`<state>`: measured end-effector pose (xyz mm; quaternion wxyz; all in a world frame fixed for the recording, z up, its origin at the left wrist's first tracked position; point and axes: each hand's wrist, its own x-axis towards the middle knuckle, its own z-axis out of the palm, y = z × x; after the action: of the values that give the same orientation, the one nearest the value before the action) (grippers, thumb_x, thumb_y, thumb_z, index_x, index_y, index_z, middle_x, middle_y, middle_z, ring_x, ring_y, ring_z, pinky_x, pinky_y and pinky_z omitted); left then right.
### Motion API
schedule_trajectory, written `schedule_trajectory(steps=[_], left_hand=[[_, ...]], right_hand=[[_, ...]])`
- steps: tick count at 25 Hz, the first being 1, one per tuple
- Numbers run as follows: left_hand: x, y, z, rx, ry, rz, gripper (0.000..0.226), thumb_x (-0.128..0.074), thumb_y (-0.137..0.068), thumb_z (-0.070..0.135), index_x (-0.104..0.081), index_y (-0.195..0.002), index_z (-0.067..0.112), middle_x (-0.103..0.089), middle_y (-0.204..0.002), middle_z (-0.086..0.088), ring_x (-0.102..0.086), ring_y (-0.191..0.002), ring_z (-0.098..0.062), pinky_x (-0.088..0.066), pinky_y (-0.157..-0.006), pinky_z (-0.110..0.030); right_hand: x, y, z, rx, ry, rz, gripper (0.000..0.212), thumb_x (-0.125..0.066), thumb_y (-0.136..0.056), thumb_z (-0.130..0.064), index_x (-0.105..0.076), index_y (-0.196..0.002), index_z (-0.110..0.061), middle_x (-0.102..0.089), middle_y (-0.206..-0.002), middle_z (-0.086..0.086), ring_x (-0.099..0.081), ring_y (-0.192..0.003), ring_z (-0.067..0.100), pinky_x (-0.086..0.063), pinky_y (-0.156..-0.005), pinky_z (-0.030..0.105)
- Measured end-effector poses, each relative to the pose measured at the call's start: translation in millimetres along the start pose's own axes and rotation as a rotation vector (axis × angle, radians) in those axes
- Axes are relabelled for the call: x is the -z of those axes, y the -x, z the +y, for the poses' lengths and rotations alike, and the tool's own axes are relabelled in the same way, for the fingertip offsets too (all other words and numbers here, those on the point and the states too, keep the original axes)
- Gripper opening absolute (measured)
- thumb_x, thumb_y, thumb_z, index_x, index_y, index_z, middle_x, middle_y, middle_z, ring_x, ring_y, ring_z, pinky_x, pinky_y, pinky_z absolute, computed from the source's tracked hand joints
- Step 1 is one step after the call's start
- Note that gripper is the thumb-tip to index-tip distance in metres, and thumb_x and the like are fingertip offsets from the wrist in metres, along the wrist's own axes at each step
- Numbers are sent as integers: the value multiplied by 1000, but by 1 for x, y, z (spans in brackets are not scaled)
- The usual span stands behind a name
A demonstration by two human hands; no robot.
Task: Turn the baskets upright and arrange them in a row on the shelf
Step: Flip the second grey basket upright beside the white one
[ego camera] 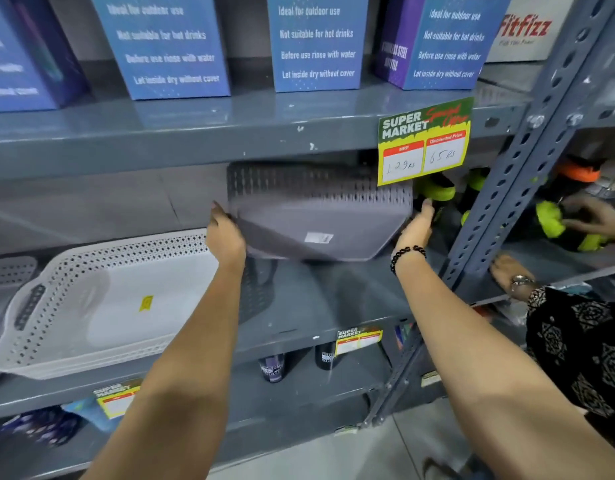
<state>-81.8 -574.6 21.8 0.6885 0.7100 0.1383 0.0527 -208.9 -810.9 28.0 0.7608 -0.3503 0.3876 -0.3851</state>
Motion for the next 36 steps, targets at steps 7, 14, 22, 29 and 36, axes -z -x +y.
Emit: schedule_trajectory(steps=[7,14,22,29,36], left_hand=[[39,0,-14,84,-468,-176,43,-64,-82,32,-69,-98,-8,-71,-103,-22,-68,-93,-34,-56,-90,-41],[39,33,-28,-165,-887,-126,18,-56,-84,-1,-67,-95,-10,-69,-103,-26,-66,-95,-39,-52,-73,-36],[46,31,-45,-283,-920,-105,22,-53,-78,-10,-66,-97,-8,-62,-112,-24,-60,-101,-39,-52,-84,-41],[77,17,-48,-307,-843,-40,42,-49,-93,22,-53,-130,0,-54,-131,-21,-52,-119,-39,-45,-100,-46],[192,-68,-39,-187,-866,106,65,-38,-96,43,-34,-143,-2,-39,-147,-24,-36,-136,-39,-33,-110,-48]], right_hand=[[35,-3,20,-184,314,17,64,-52,-88,-39,-36,-141,-7,-39,-148,11,-44,-128,25,-37,-106,37],[52,-4,36,-61,828,-3,42,-30,-99,-14,-44,-134,4,-47,-141,20,-47,-128,31,-38,-80,27],[52,5,47,132,1077,82,31,-41,-90,-1,-56,-116,8,-58,-122,30,-56,-112,42,-48,-89,42],[7,34,70,533,1314,-177,42,-45,-87,-1,-47,-129,1,-52,-131,23,-49,-120,39,-47,-92,43],[-61,91,124,241,1260,-635,51,-45,-96,-28,-37,-142,-8,-42,-147,15,-43,-132,32,-36,-109,39]])
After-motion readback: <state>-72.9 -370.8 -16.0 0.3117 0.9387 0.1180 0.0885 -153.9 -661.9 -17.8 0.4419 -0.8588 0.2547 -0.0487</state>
